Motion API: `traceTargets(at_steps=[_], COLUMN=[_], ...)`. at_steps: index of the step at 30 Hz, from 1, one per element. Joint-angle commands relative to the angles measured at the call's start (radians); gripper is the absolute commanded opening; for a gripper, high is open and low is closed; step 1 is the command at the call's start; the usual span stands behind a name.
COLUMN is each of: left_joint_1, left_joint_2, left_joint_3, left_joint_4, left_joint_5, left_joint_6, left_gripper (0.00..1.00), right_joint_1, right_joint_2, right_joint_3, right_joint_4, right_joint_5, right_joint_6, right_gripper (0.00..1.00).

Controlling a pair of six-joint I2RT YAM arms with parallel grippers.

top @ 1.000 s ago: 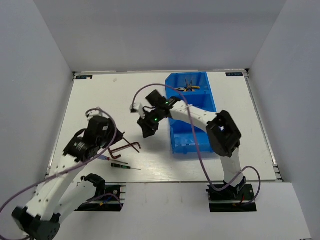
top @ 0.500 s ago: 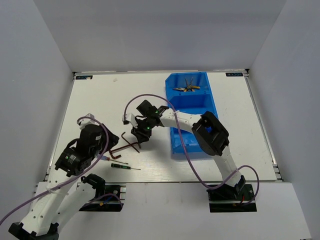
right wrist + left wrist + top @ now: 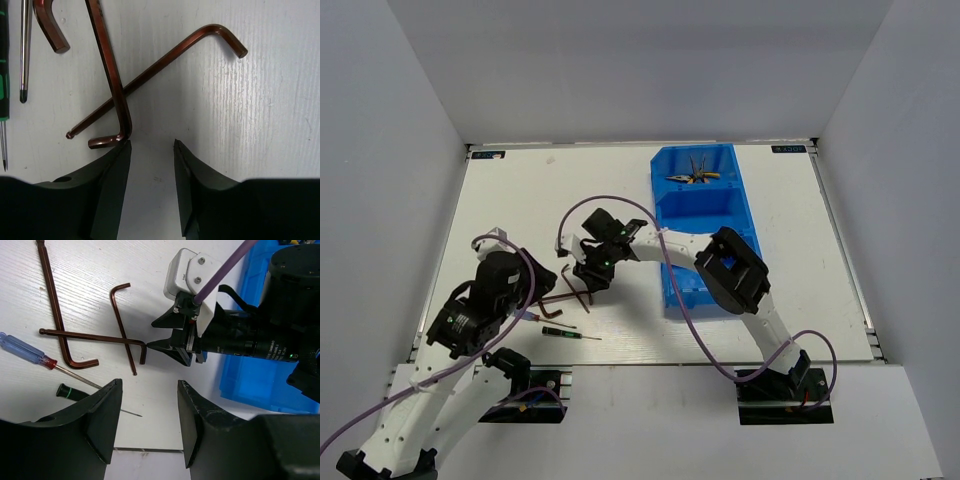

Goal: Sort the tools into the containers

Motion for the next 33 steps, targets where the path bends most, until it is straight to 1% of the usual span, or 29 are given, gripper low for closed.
traceTargets(at_steps=[1,4,7,9,11,19,24,33], left_joint_1=[0.004,0.004,0.004,0.004,0.004,0.004,0.004,0.004], left_joint_2=[-0.022,-0.042,-0.051,-0.051,-0.051,-0.073,-0.082,-0.082], left_joint_3=[0.008,0.008,0.008,0.008,0.008,0.017,-0.001,-0.001], left_joint_4=[-0.026,-0.035,-0.035,-0.035,-0.035,-0.06,-0.06,-0.051], left_joint_5=[-0.01,-0.01,-0.02,-0.02,-0.02,-0.029,-0.029,-0.02], left_joint_6=[0.002,-0.008,-0.008,-0.008,-0.008,-0.017,-0.017,-0.017], left_gripper=[0.58,0.58,0.58,0.58,0.58,0.58,0.58,0.58], right_joint_1=[0.005,-0.004,0.005,0.007,0.019,0.039,0.042,0.042], right_joint_2=[-0.001,-0.031,-0.063,-0.061,-0.045,-0.008,0.002,0.044], right_joint_3=[0.05,0.07,0.084,0.099,0.107,0.096,0.067,0.065], right_joint_4=[0.028,0.039,0.03,0.018,0.005,-0.011,-0.018,-0.016], right_joint_5=[0.029,0.037,0.015,-0.023,-0.028,-0.039,-0.022,0.015], right_joint_6=[0.057,0.109,0.13,0.136,0.144,0.115,0.084,0.048], right_gripper=[0.45,0.42,0.42,0.42,0.42,0.42,0.42,0.42])
